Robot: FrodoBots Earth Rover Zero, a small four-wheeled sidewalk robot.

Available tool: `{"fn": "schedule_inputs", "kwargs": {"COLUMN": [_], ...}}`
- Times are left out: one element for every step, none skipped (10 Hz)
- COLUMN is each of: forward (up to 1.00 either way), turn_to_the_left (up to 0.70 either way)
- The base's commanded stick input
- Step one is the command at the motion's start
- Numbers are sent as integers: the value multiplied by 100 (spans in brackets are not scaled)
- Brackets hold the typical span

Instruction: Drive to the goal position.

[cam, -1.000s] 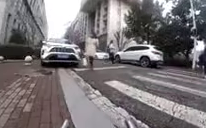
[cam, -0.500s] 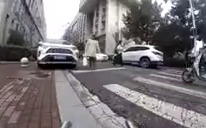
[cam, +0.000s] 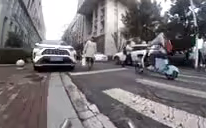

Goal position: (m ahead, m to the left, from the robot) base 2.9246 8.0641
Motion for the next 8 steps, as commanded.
{"fn": "schedule_inputs", "kwargs": {"forward": [70,70,70,70,70,70,70,70], "turn_to_the_left": [0,0,0,0,0,0,0,0]}}
